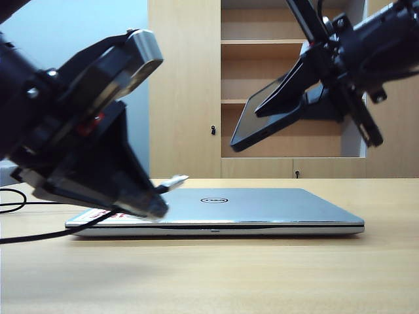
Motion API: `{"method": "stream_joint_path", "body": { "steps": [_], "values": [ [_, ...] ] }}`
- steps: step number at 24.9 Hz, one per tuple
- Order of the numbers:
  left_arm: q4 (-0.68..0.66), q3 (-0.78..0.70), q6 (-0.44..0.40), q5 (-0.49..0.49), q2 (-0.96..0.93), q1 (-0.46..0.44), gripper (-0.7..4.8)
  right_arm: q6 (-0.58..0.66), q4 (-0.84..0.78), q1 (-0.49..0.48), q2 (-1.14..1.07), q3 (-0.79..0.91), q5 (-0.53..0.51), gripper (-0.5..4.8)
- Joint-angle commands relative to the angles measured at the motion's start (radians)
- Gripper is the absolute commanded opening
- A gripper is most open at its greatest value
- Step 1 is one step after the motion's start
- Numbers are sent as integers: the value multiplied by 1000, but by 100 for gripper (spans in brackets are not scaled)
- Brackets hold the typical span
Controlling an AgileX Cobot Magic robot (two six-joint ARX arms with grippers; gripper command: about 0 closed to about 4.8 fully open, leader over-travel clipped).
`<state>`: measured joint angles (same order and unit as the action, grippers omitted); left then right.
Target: Pick up the charging cable and the phone, plug the charging cable into the charging port on the phone, and finally place them back on the table.
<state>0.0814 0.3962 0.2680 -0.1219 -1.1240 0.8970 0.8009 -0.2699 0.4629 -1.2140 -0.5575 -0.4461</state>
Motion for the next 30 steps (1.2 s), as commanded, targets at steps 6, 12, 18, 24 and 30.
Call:
{"method": "stream_joint_path", "body": {
  "steps": [6, 12, 18, 24, 30],
  "values": [
    [146, 1, 235, -3, -42, 24, -7, 303, -325, 6, -134, 61, -37, -6],
    [167, 0, 316, -3, -48, 25, -7, 435, -462, 64, -233, 60, -42, -6],
    [168, 0, 354, -3, -48, 25, -6, 435, -469, 109, -264, 61, -16, -6],
    [172, 0, 354, -3, -48, 25, -7, 428, -468, 114, -264, 61, 1, -6],
    [198, 0, 353, -3, -48, 25, -7, 422, -495, 114, -264, 60, 62, -6]
  ]
}}
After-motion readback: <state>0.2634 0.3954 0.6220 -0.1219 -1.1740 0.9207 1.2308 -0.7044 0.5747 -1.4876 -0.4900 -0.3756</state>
